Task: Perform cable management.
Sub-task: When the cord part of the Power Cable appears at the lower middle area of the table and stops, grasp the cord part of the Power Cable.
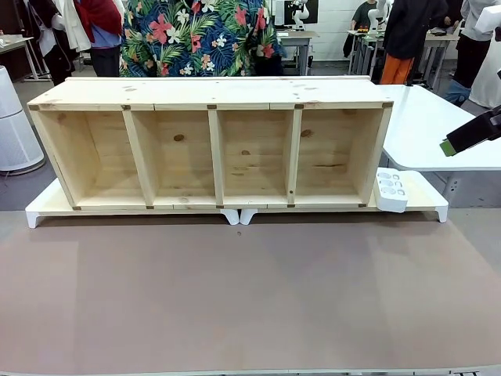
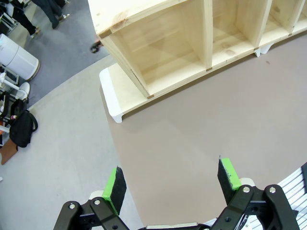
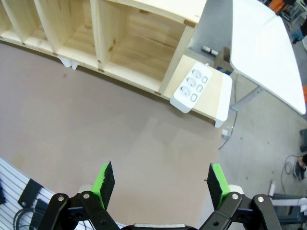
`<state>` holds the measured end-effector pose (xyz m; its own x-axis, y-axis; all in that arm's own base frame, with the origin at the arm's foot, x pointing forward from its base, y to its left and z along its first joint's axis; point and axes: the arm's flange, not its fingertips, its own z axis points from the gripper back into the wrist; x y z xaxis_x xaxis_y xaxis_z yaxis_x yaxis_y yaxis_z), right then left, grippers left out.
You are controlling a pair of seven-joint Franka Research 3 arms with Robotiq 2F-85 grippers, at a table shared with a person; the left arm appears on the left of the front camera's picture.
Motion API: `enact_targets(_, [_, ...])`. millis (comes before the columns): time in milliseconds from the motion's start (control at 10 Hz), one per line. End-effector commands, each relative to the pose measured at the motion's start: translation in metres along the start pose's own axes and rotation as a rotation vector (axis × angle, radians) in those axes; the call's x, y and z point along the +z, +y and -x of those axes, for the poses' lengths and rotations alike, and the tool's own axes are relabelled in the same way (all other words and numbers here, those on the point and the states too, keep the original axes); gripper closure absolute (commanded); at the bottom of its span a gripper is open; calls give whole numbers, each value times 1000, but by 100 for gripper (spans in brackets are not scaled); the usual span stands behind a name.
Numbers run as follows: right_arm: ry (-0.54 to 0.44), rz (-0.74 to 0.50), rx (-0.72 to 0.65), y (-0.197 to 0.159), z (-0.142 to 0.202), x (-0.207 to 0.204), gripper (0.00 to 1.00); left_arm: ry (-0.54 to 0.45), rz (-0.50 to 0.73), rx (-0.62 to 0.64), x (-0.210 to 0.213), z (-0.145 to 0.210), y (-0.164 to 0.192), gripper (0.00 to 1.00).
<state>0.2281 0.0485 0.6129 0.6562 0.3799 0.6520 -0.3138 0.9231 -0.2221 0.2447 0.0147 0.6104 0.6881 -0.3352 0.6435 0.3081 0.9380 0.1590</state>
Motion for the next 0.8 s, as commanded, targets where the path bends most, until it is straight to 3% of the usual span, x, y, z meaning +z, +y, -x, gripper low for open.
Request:
enact_targets(0, [-7, 1, -6, -1, -1, -1, 0, 4, -2, -2, 0, 0, -1, 0])
enact_targets(700, [-7, 1, -6, -1, -1, -1, 0, 4, -2, -2, 0, 0, -1, 0])
